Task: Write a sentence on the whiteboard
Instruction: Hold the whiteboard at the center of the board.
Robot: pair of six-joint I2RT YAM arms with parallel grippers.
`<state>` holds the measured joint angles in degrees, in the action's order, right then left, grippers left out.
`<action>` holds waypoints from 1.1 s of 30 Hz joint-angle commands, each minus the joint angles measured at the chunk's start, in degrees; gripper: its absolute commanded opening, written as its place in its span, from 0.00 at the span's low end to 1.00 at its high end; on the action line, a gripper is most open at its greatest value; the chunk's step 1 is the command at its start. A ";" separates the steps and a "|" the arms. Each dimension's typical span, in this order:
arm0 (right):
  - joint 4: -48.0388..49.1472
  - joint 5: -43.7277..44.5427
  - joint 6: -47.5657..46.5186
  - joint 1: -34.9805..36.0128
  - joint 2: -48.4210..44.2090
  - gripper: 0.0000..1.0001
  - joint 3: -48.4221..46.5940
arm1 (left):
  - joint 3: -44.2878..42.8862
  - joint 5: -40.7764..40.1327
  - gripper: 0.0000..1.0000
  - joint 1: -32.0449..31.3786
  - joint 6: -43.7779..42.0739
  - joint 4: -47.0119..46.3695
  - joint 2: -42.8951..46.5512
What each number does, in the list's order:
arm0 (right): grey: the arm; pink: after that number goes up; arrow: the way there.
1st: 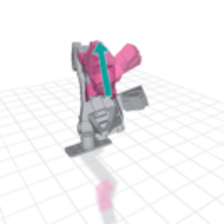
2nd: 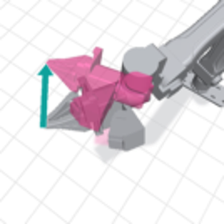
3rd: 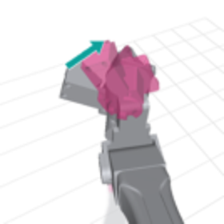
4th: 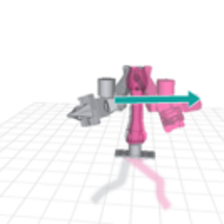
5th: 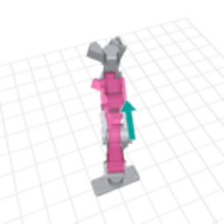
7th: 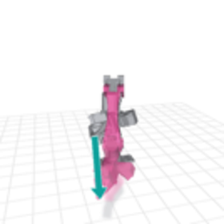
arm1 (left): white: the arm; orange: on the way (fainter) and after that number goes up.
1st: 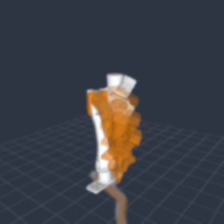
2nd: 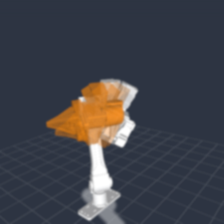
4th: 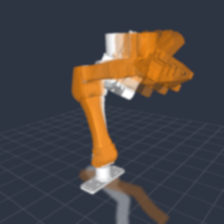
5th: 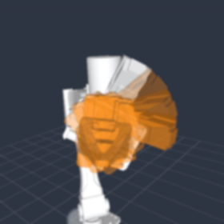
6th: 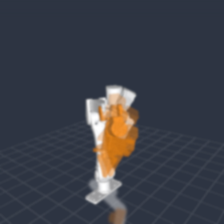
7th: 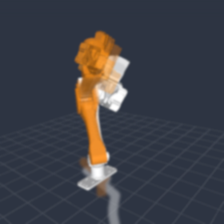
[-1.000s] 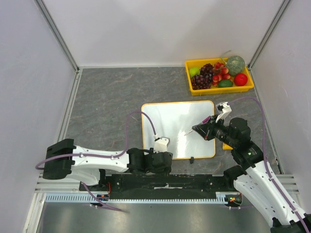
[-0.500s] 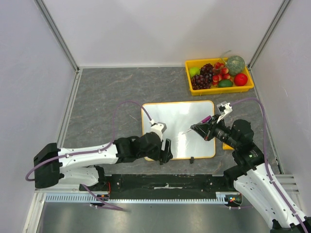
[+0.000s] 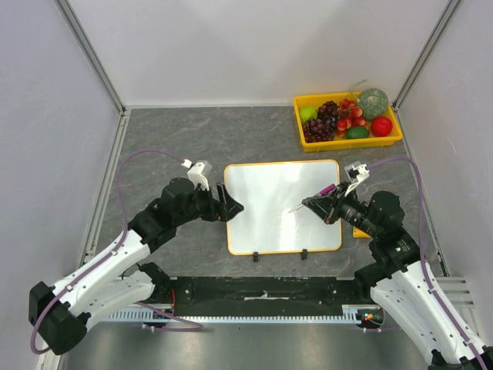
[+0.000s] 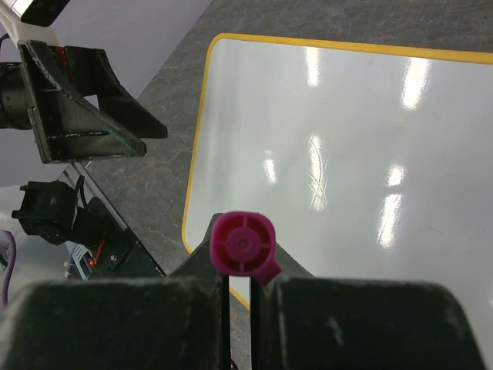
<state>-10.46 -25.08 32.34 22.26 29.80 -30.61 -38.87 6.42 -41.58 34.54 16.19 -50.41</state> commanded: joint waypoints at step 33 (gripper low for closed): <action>-1.58 0.74 -3.33 -0.03 1.66 0.00 -2.96 | 17.07 34.62 0.82 18.47 -0.80 -44.73 -16.82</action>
<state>-12.05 -24.95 30.37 22.26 31.53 -30.70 -23.62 36.27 -23.49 34.85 -17.65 -65.52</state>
